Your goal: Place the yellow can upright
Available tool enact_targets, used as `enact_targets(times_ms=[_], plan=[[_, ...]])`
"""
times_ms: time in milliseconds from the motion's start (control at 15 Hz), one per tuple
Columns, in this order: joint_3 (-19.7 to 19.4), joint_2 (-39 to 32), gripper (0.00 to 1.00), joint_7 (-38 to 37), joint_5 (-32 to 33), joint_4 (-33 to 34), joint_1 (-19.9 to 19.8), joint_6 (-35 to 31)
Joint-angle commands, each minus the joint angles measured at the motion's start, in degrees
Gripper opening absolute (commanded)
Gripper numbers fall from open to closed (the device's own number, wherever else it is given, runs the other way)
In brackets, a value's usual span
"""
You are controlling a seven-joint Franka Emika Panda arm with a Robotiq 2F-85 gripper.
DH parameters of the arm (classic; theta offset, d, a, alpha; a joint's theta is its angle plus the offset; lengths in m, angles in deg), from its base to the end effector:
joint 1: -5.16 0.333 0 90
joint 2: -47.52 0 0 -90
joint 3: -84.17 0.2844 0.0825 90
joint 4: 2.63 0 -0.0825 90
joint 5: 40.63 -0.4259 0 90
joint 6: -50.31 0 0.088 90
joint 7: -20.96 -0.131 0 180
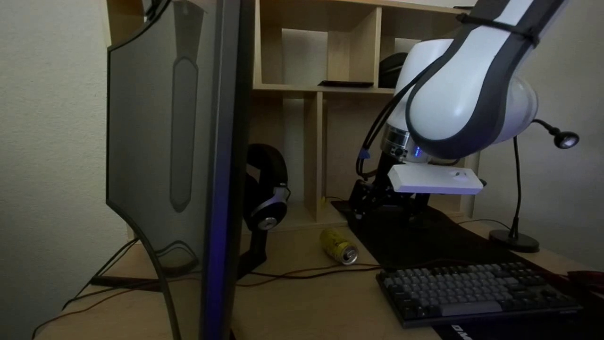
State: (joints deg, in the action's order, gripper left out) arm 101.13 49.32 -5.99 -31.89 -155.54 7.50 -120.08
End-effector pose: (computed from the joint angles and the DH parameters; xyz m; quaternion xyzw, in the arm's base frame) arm 0.4474 0.1657 0.1911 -0.9857 -0.0069 -0.1643 0.0380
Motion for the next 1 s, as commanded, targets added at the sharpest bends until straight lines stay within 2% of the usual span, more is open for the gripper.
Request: enact_targets(times_ms=[0,133,200,333,933], plan=[[-0.46,2.00,1.00,-5.34,7.81,-0.58,-1.84,-1.15],[-0.65,2.95,1.00,-8.91,14.91,-0.29,-3.27,-1.70],[-0.64,2.81,1.00,-9.55,16.35,-0.01,-3.37,-1.30],[-0.70,1.34,1.00,-9.25,12.19,0.05,-1.67,-0.60],[-0.86,2.17,1.00,-9.02,13.47,0.14,-2.08,-0.76]])
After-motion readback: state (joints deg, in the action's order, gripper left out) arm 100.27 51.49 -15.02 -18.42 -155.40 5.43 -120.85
